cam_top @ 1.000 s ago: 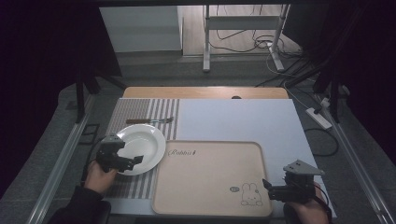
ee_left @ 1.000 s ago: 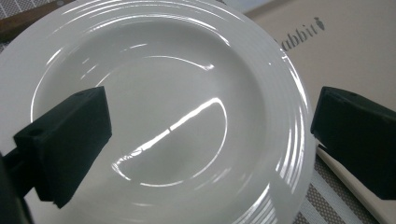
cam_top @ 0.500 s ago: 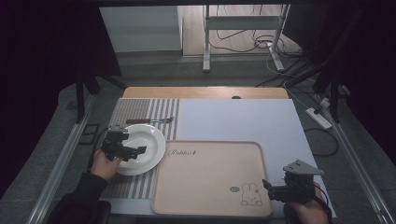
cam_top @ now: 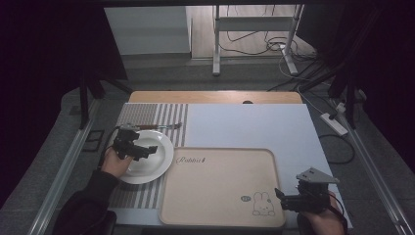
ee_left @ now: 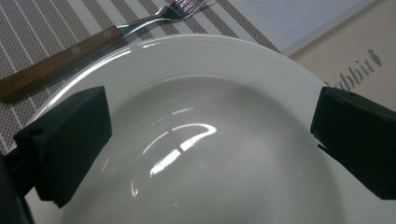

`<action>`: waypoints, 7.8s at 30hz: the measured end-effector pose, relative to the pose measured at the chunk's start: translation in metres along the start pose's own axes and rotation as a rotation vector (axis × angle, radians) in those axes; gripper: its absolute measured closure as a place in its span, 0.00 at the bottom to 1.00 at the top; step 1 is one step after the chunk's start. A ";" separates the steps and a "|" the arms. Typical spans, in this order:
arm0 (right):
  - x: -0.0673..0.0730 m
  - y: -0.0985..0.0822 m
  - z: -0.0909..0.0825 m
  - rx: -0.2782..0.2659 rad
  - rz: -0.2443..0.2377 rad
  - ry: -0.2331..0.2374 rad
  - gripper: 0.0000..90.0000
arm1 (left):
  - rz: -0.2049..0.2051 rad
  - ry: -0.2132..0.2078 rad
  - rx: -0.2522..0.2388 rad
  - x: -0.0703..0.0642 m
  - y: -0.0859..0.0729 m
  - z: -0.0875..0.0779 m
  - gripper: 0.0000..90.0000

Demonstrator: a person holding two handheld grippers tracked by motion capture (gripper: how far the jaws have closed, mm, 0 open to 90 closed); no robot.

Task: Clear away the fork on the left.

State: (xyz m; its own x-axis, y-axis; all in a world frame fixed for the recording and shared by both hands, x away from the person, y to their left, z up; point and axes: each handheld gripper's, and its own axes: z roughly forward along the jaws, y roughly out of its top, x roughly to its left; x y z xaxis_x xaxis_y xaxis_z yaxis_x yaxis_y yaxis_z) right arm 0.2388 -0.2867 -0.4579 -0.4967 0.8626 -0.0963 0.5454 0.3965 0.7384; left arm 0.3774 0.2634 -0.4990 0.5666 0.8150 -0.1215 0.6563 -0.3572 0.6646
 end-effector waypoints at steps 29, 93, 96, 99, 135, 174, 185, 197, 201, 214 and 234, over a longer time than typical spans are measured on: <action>0.000 0.000 0.001 0.003 -0.007 0.002 0.00 | -0.013 0.011 0.056 0.026 0.043 0.043 0.00; 0.001 0.000 0.001 0.007 -0.009 0.004 0.00 | -0.087 0.021 0.213 0.094 0.065 0.055 0.18; 0.000 0.000 0.001 0.008 -0.009 0.005 0.00 | -0.078 0.005 0.232 0.089 0.070 0.066 0.08; 0.000 0.000 0.001 0.007 -0.009 0.006 0.00 | -0.045 -0.022 0.269 0.085 0.074 0.076 0.04; 0.000 0.000 0.001 0.007 -0.012 0.009 0.00 | 0.041 0.031 0.329 0.102 0.068 0.063 0.87; 0.001 0.000 0.001 0.007 -0.014 0.005 0.00 | 0.061 -0.024 0.238 0.051 0.058 -0.002 0.87; 0.001 0.000 0.001 0.006 -0.015 0.009 0.00 | 0.071 -0.063 0.222 0.024 0.043 -0.002 0.87; 0.002 0.000 0.001 0.004 -0.021 0.013 0.00 | 0.086 -0.085 0.213 -0.006 0.033 -0.007 0.87; 0.002 0.000 0.000 0.003 -0.026 0.012 0.00 | 0.080 -0.099 0.204 -0.016 0.030 -0.010 0.87; 0.003 0.000 0.000 0.001 -0.042 0.011 0.00 | 0.125 -0.111 0.213 -0.063 0.018 -0.014 0.87; 0.005 0.000 0.000 0.002 -0.059 0.010 0.00 | 0.141 -0.162 0.266 -0.136 0.002 0.001 0.87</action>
State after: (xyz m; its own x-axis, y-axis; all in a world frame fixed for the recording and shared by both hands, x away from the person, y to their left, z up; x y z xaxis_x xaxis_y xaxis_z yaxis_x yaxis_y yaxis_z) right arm 0.2362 -0.2827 -0.4582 -0.5346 0.8345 -0.1335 0.5160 0.4474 0.7304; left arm 0.3026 0.1512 -0.4818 0.7183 0.6742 -0.1717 0.6612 -0.5848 0.4698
